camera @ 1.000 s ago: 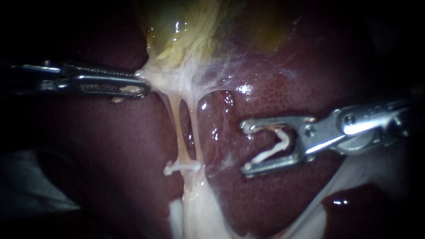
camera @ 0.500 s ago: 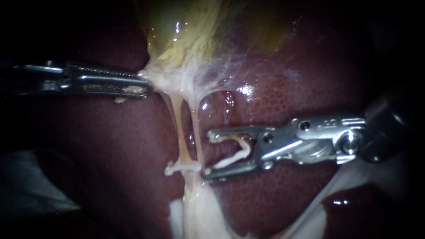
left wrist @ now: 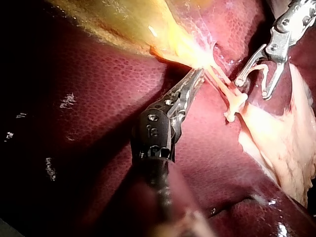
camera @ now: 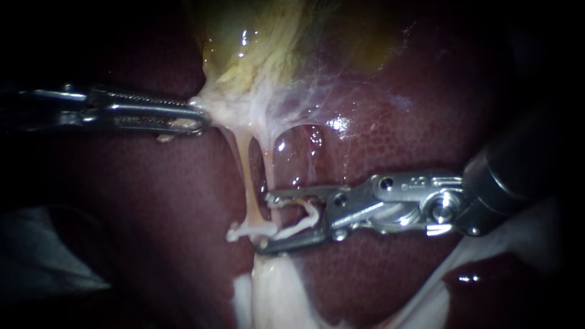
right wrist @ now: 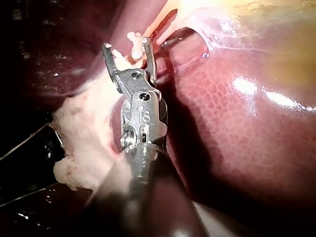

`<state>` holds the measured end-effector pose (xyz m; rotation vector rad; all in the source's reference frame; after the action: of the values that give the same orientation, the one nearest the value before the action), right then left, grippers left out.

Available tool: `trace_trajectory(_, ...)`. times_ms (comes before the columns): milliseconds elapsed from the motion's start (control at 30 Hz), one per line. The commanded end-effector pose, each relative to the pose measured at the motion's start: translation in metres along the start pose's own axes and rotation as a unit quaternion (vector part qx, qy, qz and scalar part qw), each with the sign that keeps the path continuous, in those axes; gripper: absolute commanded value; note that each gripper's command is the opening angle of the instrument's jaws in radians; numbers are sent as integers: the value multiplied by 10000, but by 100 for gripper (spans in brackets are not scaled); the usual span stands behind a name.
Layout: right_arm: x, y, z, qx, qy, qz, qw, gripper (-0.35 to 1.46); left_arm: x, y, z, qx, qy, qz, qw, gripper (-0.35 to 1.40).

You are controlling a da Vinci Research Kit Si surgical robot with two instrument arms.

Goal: Clipping second clip left tube

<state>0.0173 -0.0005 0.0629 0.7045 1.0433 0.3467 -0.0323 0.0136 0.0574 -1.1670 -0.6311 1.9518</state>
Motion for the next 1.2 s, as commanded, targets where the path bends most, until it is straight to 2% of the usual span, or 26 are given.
trace_trajectory(33, -2, 1, 2, 19, -2, 14, 10000, 49, 0, 0, 0, 0, 0, 0, 10000, -35)
trace_trajectory(400, -17, 21, 21, 322, -54, -13, 9995, 49, 0, 0, -1, -2, -1, 1, 10000, -35)
trace_trajectory(633, -26, 31, 30, 370, -75, -55, 9993, 49, 0, 0, -1, -3, -1, 1, 10000, -35)
trace_trajectory(733, -23, 32, 34, 510, -65, -89, 9986, 49, 0, 0, -1, -3, -1, 2, 10000, -35)
trace_trajectory(1067, -10, 36, 55, 968, 323, 35, 9948, 48, 0, 0, -2, -5, -2, 1, 10000, -35)
trace_trajectory(1200, -6, 37, 63, 1017, 327, 23, 9943, 47, 0, 0, -1, -5, -1, 1, 10000, -35)
